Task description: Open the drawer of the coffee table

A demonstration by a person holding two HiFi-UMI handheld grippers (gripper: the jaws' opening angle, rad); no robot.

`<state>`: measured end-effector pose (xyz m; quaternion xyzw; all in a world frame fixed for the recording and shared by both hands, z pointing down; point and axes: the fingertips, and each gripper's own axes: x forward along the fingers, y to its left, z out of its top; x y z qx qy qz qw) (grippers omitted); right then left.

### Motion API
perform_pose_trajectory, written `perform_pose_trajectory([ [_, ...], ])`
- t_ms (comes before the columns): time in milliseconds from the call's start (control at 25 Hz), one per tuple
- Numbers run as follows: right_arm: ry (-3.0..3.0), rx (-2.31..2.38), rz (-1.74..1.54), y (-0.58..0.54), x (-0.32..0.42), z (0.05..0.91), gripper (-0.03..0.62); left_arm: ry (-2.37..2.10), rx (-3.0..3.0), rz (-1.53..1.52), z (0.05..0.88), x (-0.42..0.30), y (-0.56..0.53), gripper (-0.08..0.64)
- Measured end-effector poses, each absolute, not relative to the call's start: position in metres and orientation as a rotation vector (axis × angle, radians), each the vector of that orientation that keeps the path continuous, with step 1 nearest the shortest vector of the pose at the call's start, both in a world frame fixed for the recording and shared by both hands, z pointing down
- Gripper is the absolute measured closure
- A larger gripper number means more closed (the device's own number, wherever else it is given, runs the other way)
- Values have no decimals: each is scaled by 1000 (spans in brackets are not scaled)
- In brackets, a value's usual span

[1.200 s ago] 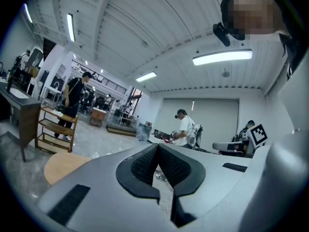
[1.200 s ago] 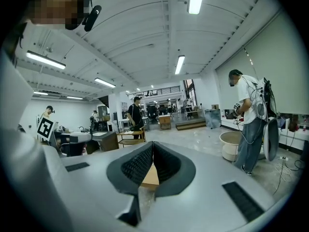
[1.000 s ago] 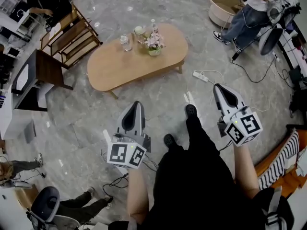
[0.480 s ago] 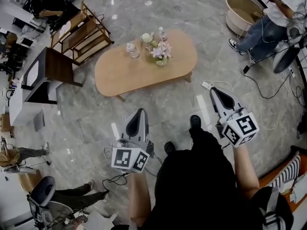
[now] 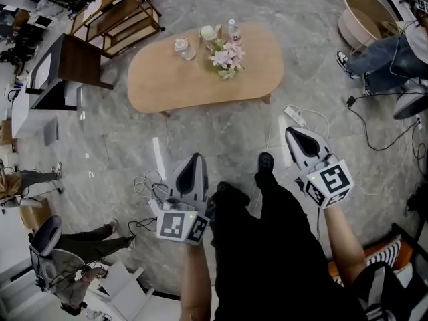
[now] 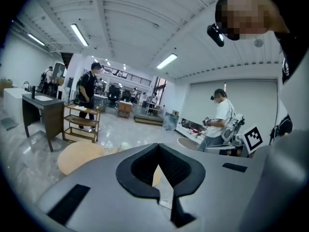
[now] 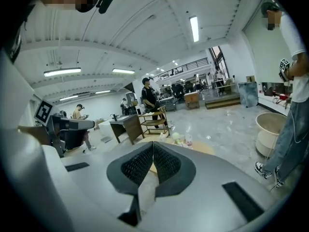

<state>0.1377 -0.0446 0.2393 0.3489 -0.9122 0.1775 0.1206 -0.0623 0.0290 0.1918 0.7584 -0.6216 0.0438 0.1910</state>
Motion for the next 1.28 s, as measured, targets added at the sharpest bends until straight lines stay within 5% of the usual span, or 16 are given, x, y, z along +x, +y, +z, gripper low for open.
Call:
perform_pose_trajectory([
  [1280, -2449, 918, 501, -108, 73, 580, 578, -1452, 2121, 191, 592, -109, -45, 546],
])
